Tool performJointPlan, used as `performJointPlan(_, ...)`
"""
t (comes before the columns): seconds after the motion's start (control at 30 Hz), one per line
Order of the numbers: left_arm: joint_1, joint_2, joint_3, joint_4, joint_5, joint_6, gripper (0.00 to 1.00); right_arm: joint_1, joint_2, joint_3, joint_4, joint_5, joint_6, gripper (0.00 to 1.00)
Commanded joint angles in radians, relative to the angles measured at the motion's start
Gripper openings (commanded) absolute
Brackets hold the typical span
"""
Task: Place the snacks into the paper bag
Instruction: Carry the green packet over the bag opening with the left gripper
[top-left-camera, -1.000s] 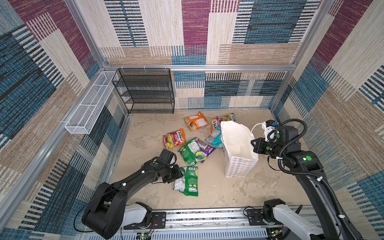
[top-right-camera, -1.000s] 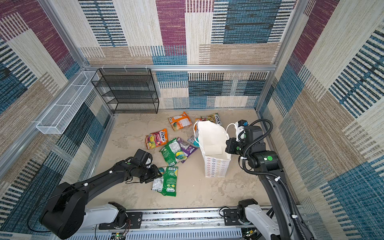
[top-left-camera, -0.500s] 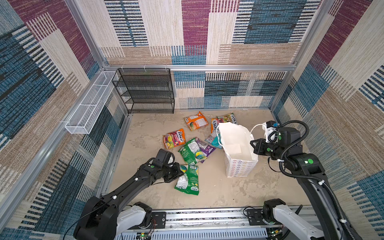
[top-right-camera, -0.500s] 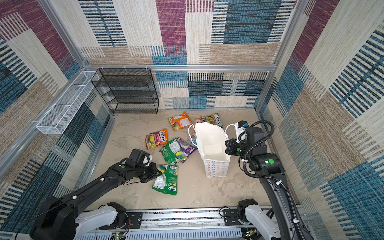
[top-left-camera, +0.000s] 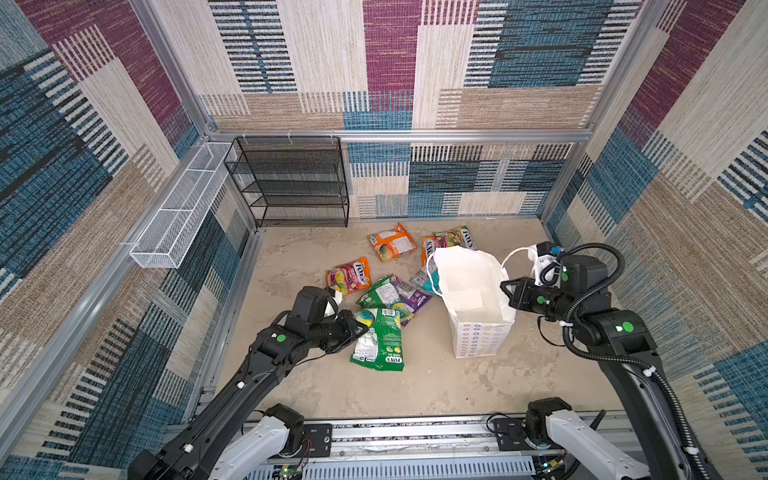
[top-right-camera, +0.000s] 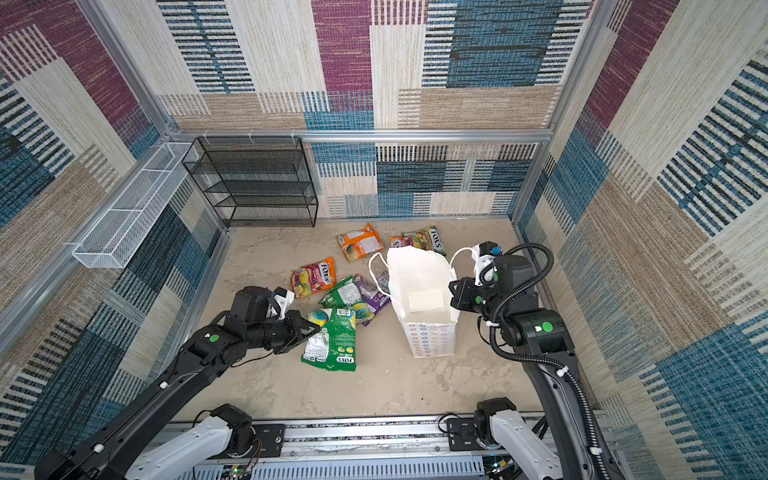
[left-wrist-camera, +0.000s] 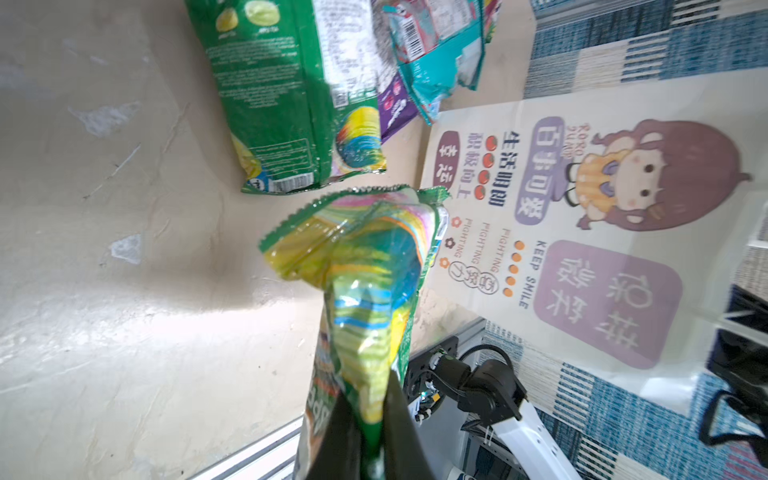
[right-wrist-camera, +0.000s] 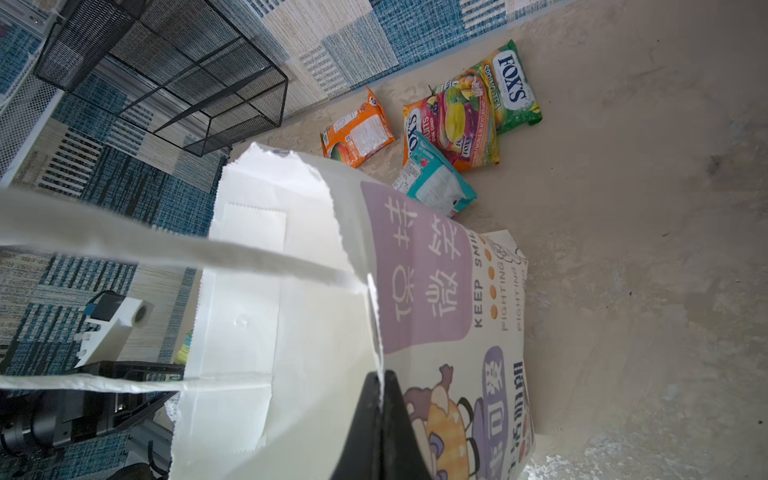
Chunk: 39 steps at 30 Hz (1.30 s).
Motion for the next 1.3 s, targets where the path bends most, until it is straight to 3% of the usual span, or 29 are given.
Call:
performJointPlan(0.0,0.001,-0.02,0.085,-0.049,0.023,0.035,0.0,0.002,-0.02,0.042,-0.022,0.012,0.056,0.0)
performJointPlan(0.13,0.0,-0.008,0.203,-0.087,0.038,0.059,0.0,0.002,-0.044,0.077,-0.052,0.036,0.109,0.0)
performJointPlan(0.5,-0.008,0.103,0.532,-0.145,0.088,0.117,0.0,0.002,-0.081,-0.012,-0.098,0.127,0.19,0.0)
performJointPlan(0.67,-0.083,0.203,0.699,-0.145,0.088,0.14,0.0,0.002,-0.076,-0.052,-0.109,0.16,0.201,0.0)
performJointPlan(0.9,-0.277,0.392,1.002,-0.237,-0.033,0.218,0.0,0.002,-0.091,-0.093,-0.083,0.165,0.211,0.0)
performJointPlan(1.07,-0.414,0.544,1.305,-0.386,-0.218,0.301,0.0,0.002,-0.107,-0.103,-0.084,0.186,0.21,0.0)
performJointPlan(1.27,-0.503,0.693,1.509,-0.426,-0.327,0.344,0.0,0.002,-0.112,-0.091,-0.081,0.198,0.205,0.0)
